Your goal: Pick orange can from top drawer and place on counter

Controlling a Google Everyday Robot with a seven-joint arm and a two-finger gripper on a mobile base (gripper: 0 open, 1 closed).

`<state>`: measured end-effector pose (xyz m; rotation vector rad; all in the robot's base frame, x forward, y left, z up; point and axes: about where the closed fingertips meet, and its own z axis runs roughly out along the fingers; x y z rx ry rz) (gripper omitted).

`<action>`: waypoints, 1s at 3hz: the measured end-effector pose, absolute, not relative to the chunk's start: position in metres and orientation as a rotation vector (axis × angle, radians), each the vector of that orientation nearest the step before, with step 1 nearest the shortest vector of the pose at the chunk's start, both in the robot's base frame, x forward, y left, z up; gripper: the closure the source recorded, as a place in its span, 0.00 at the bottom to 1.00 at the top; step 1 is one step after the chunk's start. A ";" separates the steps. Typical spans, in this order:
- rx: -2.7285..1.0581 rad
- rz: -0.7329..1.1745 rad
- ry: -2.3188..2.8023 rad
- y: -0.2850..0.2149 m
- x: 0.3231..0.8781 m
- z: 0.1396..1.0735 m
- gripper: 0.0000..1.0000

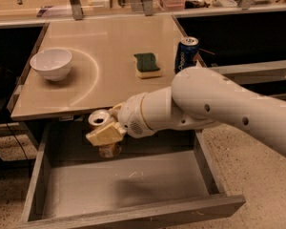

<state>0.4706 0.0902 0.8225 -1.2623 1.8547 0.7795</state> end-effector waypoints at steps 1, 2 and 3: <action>-1.318 0.744 1.848 0.097 0.473 0.861 1.00; -1.323 0.747 1.848 0.098 0.473 0.865 1.00; -1.321 0.723 1.800 0.100 0.487 0.879 1.00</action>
Offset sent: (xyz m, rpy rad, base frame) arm 0.0021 0.0057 0.0345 -0.0353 -0.0188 0.0237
